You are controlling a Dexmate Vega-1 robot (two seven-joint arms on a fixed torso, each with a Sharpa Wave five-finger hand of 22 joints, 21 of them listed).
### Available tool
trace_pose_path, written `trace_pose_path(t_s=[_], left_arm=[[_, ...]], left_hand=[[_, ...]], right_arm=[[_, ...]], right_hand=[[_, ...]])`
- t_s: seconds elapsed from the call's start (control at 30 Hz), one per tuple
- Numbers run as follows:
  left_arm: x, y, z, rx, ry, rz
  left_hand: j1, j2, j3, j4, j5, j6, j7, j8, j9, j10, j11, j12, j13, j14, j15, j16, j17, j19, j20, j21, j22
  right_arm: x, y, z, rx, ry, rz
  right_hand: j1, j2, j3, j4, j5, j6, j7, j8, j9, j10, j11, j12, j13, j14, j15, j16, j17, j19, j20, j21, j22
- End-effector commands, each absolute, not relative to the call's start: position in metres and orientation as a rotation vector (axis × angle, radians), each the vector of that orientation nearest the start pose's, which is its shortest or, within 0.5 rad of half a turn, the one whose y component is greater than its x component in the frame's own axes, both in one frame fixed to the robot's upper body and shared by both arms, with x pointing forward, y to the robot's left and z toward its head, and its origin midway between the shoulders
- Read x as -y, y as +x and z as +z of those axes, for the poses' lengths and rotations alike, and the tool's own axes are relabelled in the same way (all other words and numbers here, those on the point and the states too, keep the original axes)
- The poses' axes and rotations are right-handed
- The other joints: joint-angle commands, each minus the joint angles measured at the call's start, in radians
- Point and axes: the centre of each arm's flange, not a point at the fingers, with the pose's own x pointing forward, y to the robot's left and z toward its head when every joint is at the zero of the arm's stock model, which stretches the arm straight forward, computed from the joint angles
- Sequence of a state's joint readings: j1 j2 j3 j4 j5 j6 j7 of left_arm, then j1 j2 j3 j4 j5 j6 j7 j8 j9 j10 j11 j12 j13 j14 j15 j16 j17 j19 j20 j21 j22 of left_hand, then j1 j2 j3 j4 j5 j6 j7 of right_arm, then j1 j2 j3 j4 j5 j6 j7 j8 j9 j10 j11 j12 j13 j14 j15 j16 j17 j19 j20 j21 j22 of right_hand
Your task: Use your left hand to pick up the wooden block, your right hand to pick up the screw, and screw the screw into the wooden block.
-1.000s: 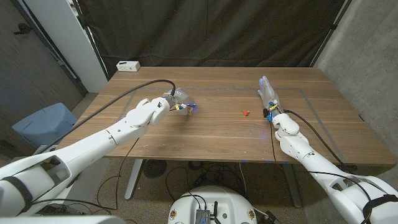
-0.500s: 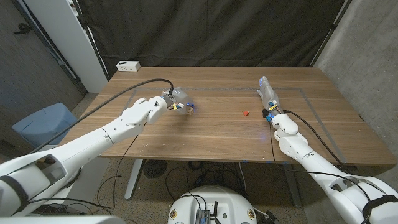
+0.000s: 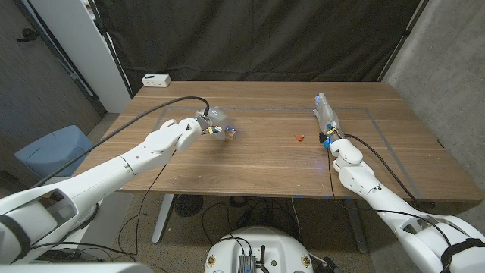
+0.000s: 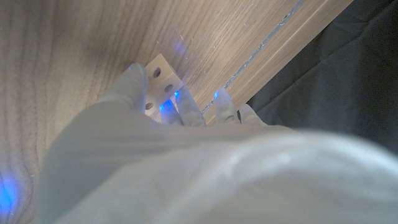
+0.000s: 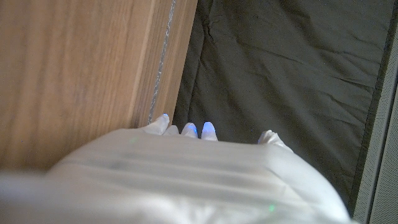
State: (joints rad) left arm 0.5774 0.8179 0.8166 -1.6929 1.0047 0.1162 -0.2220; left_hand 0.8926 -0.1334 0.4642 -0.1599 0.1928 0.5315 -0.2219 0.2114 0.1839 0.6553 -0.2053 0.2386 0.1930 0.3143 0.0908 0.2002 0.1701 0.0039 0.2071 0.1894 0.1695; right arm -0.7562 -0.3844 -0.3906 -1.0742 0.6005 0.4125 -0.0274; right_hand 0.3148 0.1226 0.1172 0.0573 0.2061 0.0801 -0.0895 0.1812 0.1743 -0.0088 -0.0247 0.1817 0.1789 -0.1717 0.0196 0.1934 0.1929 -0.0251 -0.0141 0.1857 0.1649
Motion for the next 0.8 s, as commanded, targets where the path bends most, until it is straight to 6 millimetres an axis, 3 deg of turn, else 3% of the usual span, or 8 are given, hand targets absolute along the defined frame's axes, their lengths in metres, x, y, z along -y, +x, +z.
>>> trace_pose_path(t_s=[0.03, 0.53, 0.8], left_arm=[[-0.1892, 0.6253, 0.0142, 0.595, 2.044, -0.035], [-0.1858, 0.6290, 0.0136, 0.624, 2.039, -0.029], [-0.1863, 0.6299, 0.0137, 0.633, 2.026, -0.019]], left_hand=[[0.013, 0.002, -0.008, 0.000, 0.007, 0.011, -0.001, 0.003, 0.002, 0.010, 0.001, -0.003, 0.004, 0.012, -0.005, -0.001, 0.002, 0.008, 0.007, 0.003, 0.002], [0.039, 0.012, -0.023, 0.005, 0.002, 0.081, -0.001, 0.001, 0.003, 0.083, -0.002, 0.004, 0.008, 0.064, -0.030, 0.003, 0.003, 0.039, 0.006, 0.004, 0.002], [0.061, 0.028, -0.044, 0.010, -0.006, 0.180, -0.001, 0.000, 0.004, 0.170, -0.004, 0.009, 0.013, 0.117, -0.066, 0.003, 0.004, 0.074, 0.006, 0.002, 0.002]], right_arm=[[0.2821, 0.6791, -0.0427, 0.614, 0.099, 0.096], [0.2820, 0.6775, -0.0440, 0.614, 0.102, 0.094], [0.2814, 0.6791, -0.0435, 0.612, 0.102, 0.096]], right_hand=[[-0.009, 0.002, -0.002, -0.006, 0.000, -0.005, -0.002, 0.003, 0.003, -0.001, -0.001, 0.009, 0.005, -0.002, 0.004, 0.008, 0.002, 0.000, 0.007, 0.003, 0.003], [-0.009, 0.002, 0.000, -0.007, 0.000, -0.005, -0.003, 0.003, 0.003, -0.001, -0.001, 0.009, 0.006, -0.002, 0.004, 0.008, 0.002, 0.000, 0.008, 0.003, 0.003], [-0.010, 0.002, 0.000, -0.008, 0.000, -0.004, -0.003, 0.003, 0.003, 0.000, -0.001, 0.010, 0.006, -0.003, 0.003, 0.008, 0.002, 0.000, 0.008, 0.003, 0.003]])
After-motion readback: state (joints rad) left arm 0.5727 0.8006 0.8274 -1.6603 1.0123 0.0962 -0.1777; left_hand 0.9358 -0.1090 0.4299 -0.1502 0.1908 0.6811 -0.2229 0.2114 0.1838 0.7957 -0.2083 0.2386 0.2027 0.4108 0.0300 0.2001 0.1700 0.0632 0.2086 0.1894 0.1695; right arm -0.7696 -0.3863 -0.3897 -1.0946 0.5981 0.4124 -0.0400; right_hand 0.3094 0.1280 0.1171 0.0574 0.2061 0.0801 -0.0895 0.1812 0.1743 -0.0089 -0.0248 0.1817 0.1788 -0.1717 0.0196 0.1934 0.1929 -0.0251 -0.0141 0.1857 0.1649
